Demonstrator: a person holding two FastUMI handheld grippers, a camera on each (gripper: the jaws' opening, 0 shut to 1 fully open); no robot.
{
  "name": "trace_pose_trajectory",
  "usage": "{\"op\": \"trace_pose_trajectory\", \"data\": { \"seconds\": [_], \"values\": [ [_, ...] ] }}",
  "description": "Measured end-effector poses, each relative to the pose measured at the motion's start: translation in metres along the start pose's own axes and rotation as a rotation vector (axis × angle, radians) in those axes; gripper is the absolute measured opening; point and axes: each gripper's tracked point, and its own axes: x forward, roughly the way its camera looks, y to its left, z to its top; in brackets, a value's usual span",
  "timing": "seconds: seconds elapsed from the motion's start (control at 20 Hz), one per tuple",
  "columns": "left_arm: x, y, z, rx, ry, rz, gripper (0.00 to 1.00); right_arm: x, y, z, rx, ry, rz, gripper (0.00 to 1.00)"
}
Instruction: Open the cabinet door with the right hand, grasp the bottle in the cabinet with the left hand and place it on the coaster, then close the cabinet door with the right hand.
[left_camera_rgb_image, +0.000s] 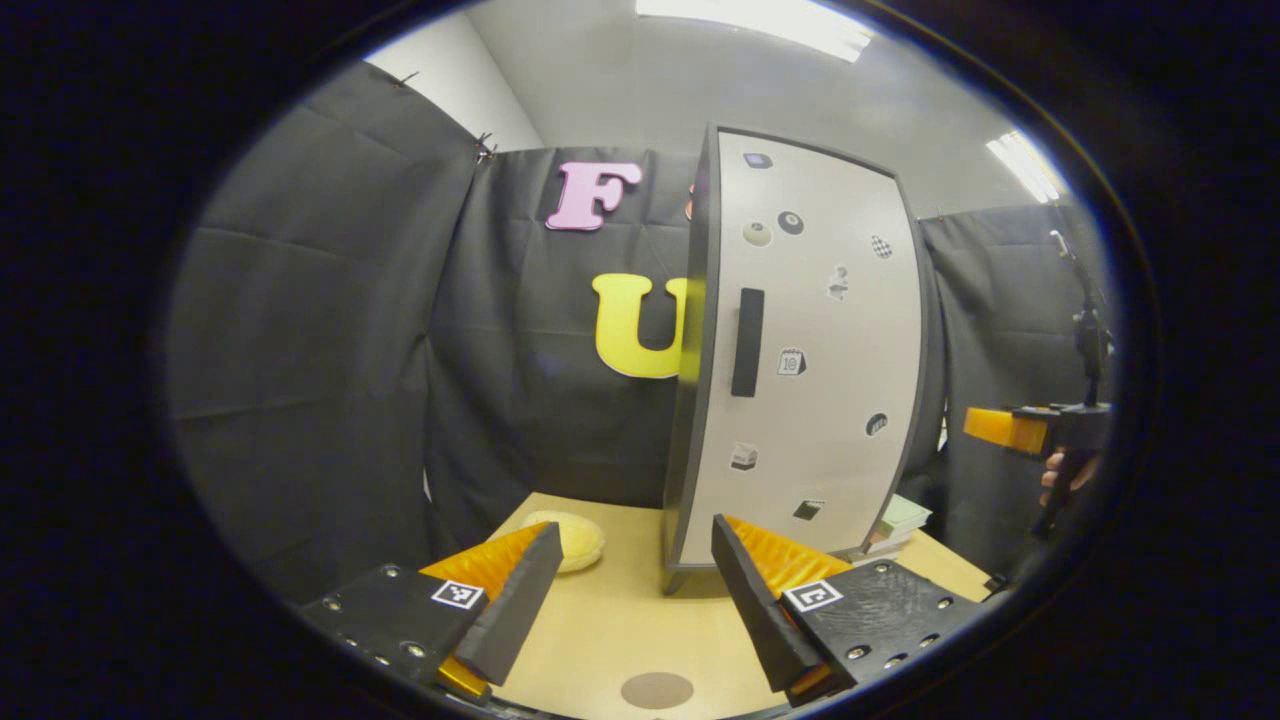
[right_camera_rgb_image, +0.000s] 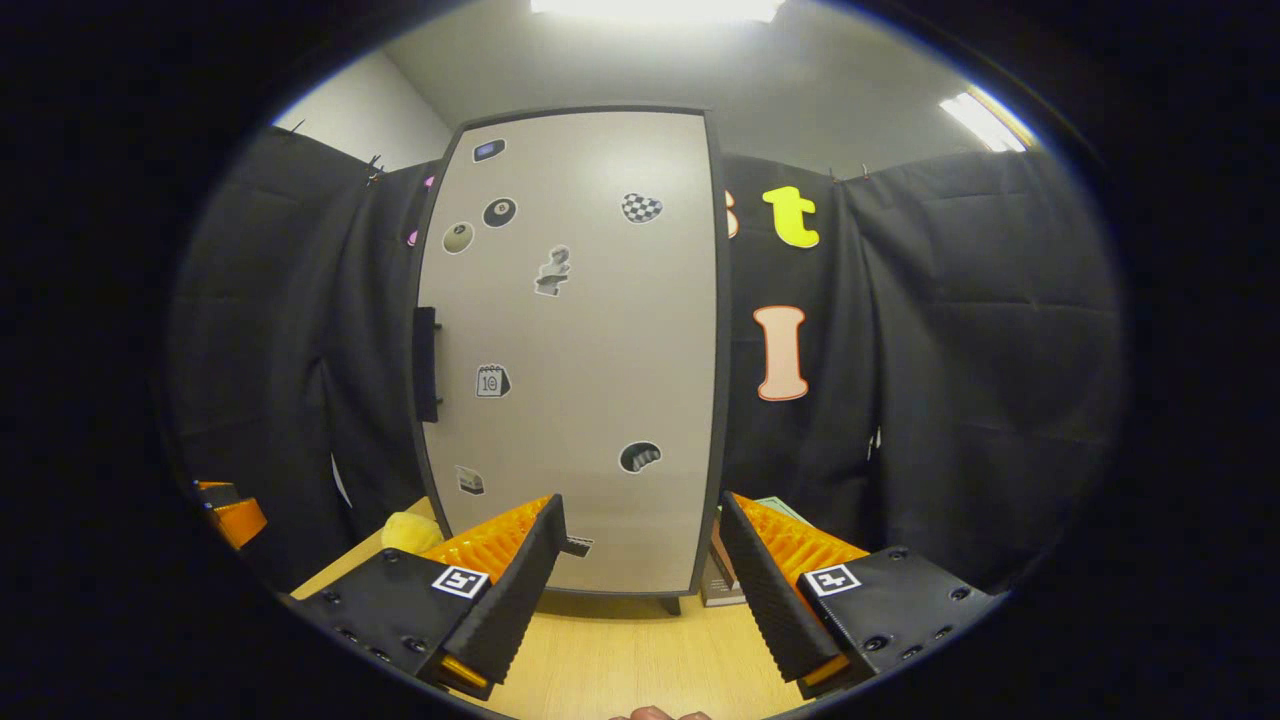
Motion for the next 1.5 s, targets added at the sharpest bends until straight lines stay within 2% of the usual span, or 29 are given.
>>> {"op": "trace_pose_trajectory", "data": {
  "seconds": [0.15, 0.2, 0.3, 0.35, 0.4, 0.5, 0.55, 0.6, 0.7, 0.75, 0.8, 0.85, 0.9, 0.95, 1.0, 1.05, 1.1, 1.15, 1.25, 1.35, 1.4, 1.45, 1.5],
  "values": [
    [-0.008, 0.013, -0.009, -0.016, 0.013, 0.029, 0.89, 0.018, 0.028, 0.016, 0.001, 0.003, 0.066, 0.99],
    [-0.011, 0.018, -0.012, -0.023, 0.018, 0.039, 0.93, 0.024, 0.037, 0.022, -0.003, 0.0, 0.082, 0.99],
    [-0.016, 0.026, -0.018, -0.029, 0.027, 0.057, 0.93, 0.036, 0.053, 0.035, -0.007, -0.013, 0.101, 0.99],
    [-0.018, 0.031, -0.02, -0.028, 0.029, 0.066, 0.89, 0.043, 0.063, 0.043, -0.008, -0.026, 0.115, 0.94],
    [-0.021, 0.036, -0.022, -0.026, 0.032, 0.075, 0.89, 0.05, 0.072, 0.048, -0.01, -0.035, 0.127, 0.99],
    [-0.025, 0.048, -0.024, -0.018, 0.032, 0.096, 0.93, 0.064, 0.095, 0.06, -0.007, -0.05, 0.153, 0.99],
    [-0.027, 0.054, -0.024, -0.016, 0.033, 0.107, 0.93, 0.072, 0.11, 0.067, 0.005, -0.059, 0.175, 0.94],
    [-0.028, 0.06, -0.026, -0.015, 0.035, 0.117, 0.89, 0.078, 0.125, 0.074, 0.017, -0.071, 0.2, 0.99],
    [-0.03, 0.069, -0.03, -0.019, 0.041, 0.135, 0.89, 0.09, 0.15, 0.086, 0.023, -0.089, 0.23, 0.99],
    [-0.031, 0.073, -0.032, -0.023, 0.046, 0.143, 0.93, 0.096, 0.161, 0.093, 0.018, -0.101, 0.236, 0.98],
    [-0.031, 0.077, -0.035, -0.027, 0.051, 0.15, 0.89, 0.102, 0.171, 0.098, 0.009, -0.115, 0.239, 0.94],
    [-0.031, 0.081, -0.037, -0.03, 0.056, 0.157, 0.89, 0.108, 0.18, 0.101, -0.004, -0.12, 0.238, 0.98],
    [-0.03, 0.085, -0.039, -0.032, 0.06, 0.164, 0.93, 0.116, 0.189, 0.103, -0.013, -0.12, 0.239, 0.98],
    [-0.029, 0.09, -0.04, -0.033, 0.065, 0.173, 0.89, 0.122, 0.198, 0.102, -0.018, -0.115, 0.238, 0.98],
    [-0.028, 0.094, -0.041, -0.033, 0.067, 0.182, 0.93, 0.128, 0.206, 0.102, -0.02, -0.111, 0.237, 0.94],
    [-0.027, 0.099, -0.041, -0.032, 0.067, 0.191, 0.89, 0.135, 0.214, 0.1, -0.026, -0.114, 0.233, 0.98],
    [-0.028, 0.103, -0.041, -0.028, 0.065, 0.202, 0.89, 0.143, 0.219, 0.096, -0.037, -0.111, 0.224, 0.98],
    [-0.027, 0.108, -0.042, -0.025, 0.064, 0.21, 0.93, 0.151, 0.222, 0.092, -0.048, -0.103, 0.211, 0.99],
    [-0.027, 0.114, -0.041, -0.017, 0.065, 0.226, 0.89, 0.167, 0.227, 0.083, -0.051, -0.081, 0.186, 0.94],
    [-0.028, 0.12, -0.045, -0.015, 0.068, 0.237, 0.89, 0.181, 0.228, 0.076, -0.014, -0.053, 0.166, 0.94],
    [-0.029, 0.123, -0.046, -0.019, 0.072, 0.241, 0.93, 0.185, 0.229, 0.073, 0.007, -0.034, 0.163, 0.96],
    [-0.03, 0.125, -0.048, -0.025, 0.075, 0.246, 0.89, 0.188, 0.232, 0.072, 0.023, -0.023, 0.169, 0.96],
    [-0.03, 0.128, -0.05, -0.031, 0.078, 0.252, 0.93, 0.189, 0.231, 0.074, 0.026, -0.031, 0.153, 0.91]
  ]
}}
